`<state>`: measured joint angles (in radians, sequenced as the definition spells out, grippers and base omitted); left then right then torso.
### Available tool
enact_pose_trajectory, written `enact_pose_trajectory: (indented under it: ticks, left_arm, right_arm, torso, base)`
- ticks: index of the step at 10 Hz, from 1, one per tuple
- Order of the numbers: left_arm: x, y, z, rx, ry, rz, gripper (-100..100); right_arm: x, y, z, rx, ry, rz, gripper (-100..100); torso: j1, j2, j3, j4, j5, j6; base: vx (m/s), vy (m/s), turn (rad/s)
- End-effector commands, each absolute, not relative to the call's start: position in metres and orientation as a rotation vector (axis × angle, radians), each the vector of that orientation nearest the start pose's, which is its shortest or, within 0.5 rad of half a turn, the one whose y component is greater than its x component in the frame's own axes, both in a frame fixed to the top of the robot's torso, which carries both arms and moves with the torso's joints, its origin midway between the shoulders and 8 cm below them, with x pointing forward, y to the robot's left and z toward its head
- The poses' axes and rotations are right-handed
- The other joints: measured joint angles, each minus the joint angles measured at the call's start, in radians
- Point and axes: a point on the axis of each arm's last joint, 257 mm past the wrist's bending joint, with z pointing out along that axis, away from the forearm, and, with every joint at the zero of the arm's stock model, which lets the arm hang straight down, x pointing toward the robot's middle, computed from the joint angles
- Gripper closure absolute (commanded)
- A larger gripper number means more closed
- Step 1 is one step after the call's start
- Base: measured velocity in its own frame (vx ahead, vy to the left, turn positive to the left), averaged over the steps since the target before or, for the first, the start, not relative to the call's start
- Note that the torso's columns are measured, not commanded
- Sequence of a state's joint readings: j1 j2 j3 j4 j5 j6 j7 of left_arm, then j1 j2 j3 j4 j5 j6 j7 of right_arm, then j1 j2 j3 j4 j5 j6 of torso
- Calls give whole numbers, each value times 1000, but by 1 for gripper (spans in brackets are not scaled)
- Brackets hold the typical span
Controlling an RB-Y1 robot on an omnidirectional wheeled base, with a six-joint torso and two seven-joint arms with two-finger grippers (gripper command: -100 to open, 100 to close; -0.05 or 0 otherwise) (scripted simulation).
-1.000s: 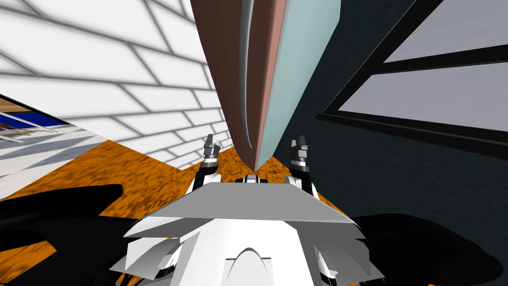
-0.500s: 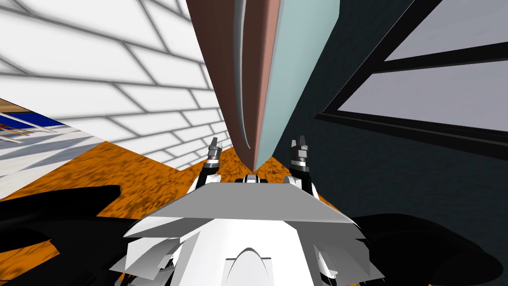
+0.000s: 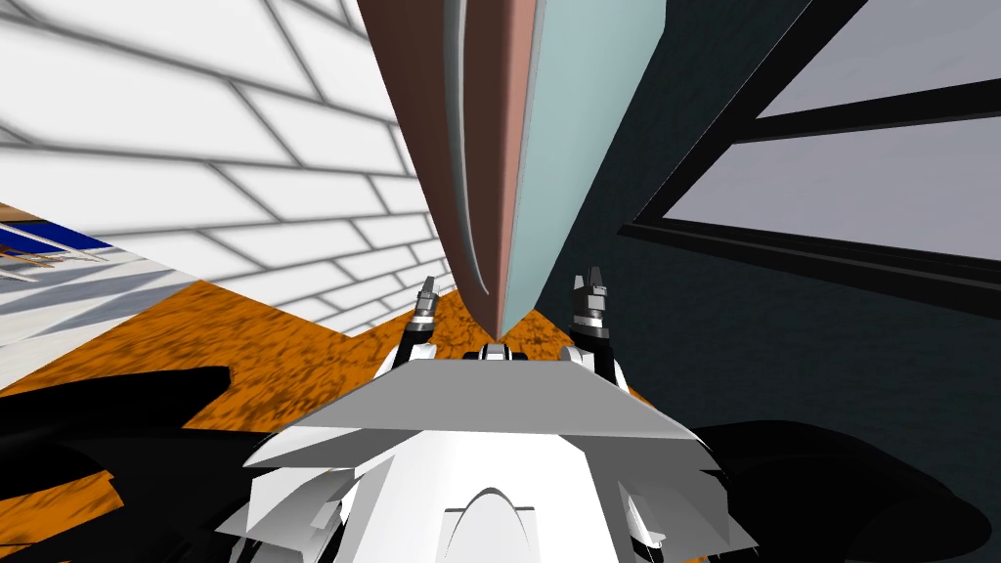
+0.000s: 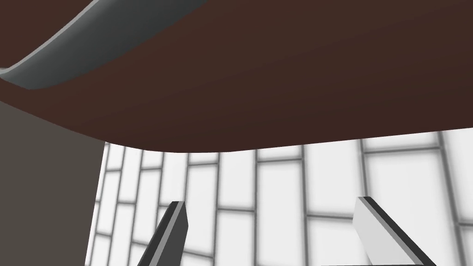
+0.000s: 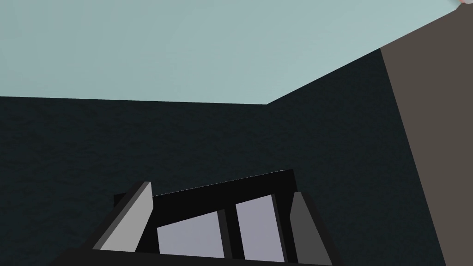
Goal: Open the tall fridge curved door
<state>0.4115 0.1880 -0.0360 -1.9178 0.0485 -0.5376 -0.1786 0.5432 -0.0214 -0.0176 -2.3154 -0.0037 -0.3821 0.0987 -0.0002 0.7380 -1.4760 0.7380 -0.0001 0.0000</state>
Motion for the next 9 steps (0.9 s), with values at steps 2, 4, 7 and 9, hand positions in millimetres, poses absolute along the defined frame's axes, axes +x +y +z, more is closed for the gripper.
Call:
enact_pose_trajectory:
  ticks: [2, 4, 7, 9]
  left_arm:
    - [405, 274, -135, -626, 998, -1100, -100]
    - [407, 276, -151, -629, 1021, -1083, -100]
    - [409, 277, -169, -617, 1048, -1060, -100]
    - [411, 276, -184, -602, 1065, -1043, -100]
  right_arm:
    - [351, -291, 3, 698, 736, 1153, 0]
    - [351, -291, 3, 698, 736, 1153, 0]
    - [351, -291, 3, 698, 736, 1153, 0]
    - [351, -291, 3, 698, 736, 1153, 0]
  torso:
    - [1, 0, 0, 0, 0, 0]
    - [1, 1, 0, 0, 0, 0]
    - [0, 0, 0, 0, 0, 0]
    - [-1, -1, -1, 0, 0, 0]
  base:
    - [34, -54, -1]
    - [17, -39, 1]
    - [19, -41, 0]
    - [34, -64, 0]
